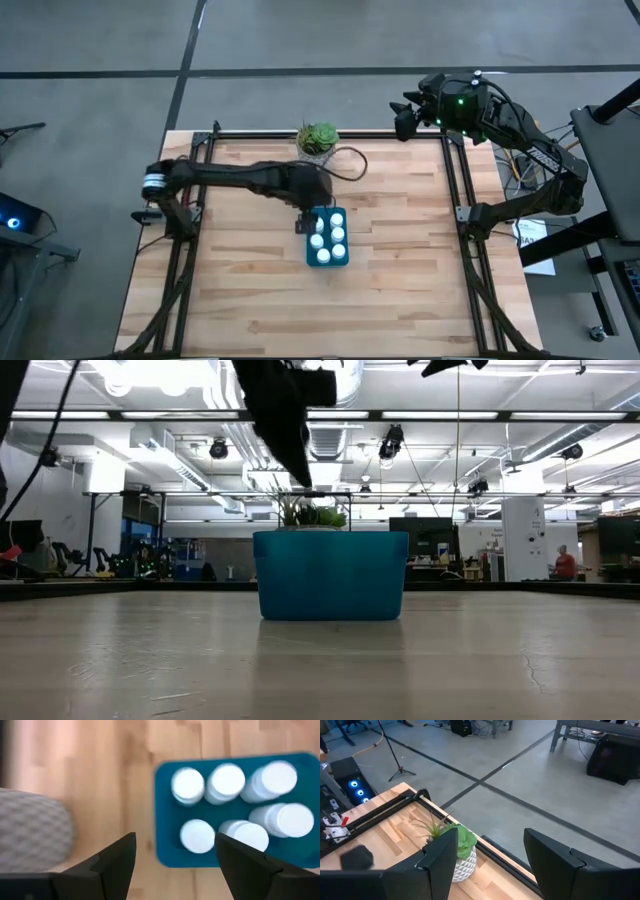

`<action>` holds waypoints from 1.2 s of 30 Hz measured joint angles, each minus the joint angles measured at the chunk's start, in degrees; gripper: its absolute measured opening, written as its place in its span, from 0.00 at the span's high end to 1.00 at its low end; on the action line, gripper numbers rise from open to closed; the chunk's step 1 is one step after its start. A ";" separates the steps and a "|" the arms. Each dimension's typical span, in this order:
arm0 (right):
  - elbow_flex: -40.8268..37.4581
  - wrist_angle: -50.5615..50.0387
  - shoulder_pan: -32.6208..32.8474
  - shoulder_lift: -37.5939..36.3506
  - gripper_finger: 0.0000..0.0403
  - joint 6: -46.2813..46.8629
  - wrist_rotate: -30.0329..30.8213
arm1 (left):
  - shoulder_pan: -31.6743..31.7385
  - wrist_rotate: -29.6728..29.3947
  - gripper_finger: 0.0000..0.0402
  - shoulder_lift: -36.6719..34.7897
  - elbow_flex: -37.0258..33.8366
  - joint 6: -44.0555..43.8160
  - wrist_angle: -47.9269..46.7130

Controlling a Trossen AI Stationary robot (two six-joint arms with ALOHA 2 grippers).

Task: Pick and place pill bottles into a basket
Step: Return to Home Position

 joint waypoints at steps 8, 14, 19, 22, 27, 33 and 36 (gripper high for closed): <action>0.00 1.61 0.00 0.00 0.46 2.05 -1.47 | 0.00 -12.26 0.38 -11.13 -0.04 -0.17 0.33; -0.02 8.07 0.02 0.01 0.46 1.57 -10.13 | 0.02 -16.03 0.38 -19.42 -0.04 -3.03 1.39; -0.02 15.43 0.02 0.09 0.46 -0.36 -22.87 | 0.02 -15.71 0.38 -25.92 0.00 -4.74 5.51; -0.02 19.91 0.10 0.05 0.46 0.35 -32.41 | 0.02 -15.00 0.38 -29.41 0.00 -4.62 8.90; -0.02 25.56 1.06 -0.35 0.46 3.28 -41.39 | 0.02 -8.41 0.38 -35.11 0.00 -5.04 14.13; -0.02 26.56 4.21 -1.85 0.46 8.16 -41.42 | 0.00 -4.92 0.38 -39.28 -0.02 -7.69 16.23; -0.02 27.97 8.01 -2.45 0.46 8.81 -39.46 | 0.00 -5.01 0.38 -40.13 -0.02 -8.94 16.00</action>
